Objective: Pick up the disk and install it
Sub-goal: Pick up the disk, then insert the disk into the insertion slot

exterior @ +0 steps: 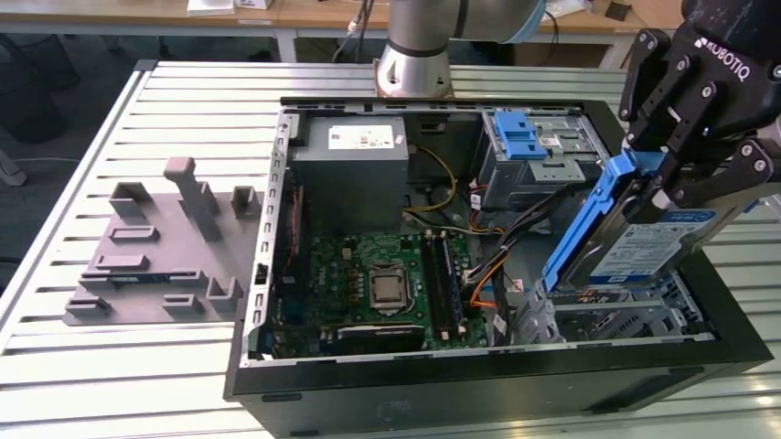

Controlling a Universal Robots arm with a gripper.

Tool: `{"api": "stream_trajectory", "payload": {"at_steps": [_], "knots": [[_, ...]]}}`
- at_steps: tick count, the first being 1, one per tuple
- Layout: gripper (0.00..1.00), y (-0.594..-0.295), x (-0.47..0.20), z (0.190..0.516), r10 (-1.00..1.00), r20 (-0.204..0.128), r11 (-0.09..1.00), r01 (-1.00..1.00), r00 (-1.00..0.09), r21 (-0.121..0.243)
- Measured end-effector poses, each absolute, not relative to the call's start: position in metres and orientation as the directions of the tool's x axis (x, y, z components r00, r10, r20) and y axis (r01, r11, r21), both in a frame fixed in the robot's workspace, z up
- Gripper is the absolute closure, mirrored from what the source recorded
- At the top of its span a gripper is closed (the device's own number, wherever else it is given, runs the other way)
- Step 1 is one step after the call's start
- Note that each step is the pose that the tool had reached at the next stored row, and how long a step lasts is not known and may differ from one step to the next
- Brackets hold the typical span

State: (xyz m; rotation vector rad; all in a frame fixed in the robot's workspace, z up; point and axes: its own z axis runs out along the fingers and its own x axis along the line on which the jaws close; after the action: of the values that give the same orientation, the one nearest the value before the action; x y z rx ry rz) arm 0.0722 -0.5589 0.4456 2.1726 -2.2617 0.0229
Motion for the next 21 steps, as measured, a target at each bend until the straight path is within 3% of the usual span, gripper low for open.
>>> {"api": "stream_trajectory", "payload": {"at_steps": [21], "knots": [[0.64,-0.562,0.076,0.430,-0.999,0.014,0.040,-0.999,-0.040,-0.007]]}}
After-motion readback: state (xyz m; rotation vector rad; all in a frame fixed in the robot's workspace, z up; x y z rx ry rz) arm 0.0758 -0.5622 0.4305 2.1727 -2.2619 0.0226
